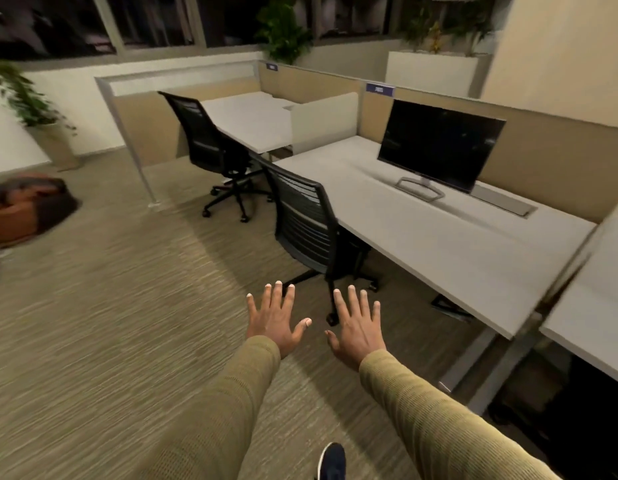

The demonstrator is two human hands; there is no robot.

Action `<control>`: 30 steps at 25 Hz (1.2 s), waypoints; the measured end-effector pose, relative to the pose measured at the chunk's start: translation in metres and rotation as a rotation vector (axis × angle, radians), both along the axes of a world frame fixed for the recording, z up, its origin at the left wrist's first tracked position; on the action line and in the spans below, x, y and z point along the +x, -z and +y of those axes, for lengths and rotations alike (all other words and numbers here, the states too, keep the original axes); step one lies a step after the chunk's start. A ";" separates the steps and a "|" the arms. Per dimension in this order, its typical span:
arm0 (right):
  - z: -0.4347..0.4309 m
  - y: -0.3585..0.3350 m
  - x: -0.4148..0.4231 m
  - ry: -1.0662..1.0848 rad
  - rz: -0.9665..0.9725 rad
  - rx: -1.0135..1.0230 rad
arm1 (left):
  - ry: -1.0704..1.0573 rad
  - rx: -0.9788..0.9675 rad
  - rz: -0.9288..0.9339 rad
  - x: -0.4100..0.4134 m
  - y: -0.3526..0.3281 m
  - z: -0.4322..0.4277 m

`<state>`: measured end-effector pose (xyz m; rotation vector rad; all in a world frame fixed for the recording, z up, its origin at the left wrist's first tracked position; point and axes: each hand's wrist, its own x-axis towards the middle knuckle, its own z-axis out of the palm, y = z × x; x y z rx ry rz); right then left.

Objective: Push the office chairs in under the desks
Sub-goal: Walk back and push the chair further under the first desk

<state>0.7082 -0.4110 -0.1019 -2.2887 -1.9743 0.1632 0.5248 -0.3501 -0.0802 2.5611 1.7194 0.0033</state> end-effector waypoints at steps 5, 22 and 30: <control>0.121 0.009 -0.026 -0.108 0.042 -0.024 | -0.119 -0.006 0.018 -0.032 0.012 0.096; 0.474 -0.006 -0.131 -0.425 0.022 0.006 | -0.441 0.008 -0.087 -0.137 0.007 0.391; 0.674 -0.014 -0.231 -0.441 0.042 0.027 | -0.408 0.012 -0.066 -0.245 0.005 0.588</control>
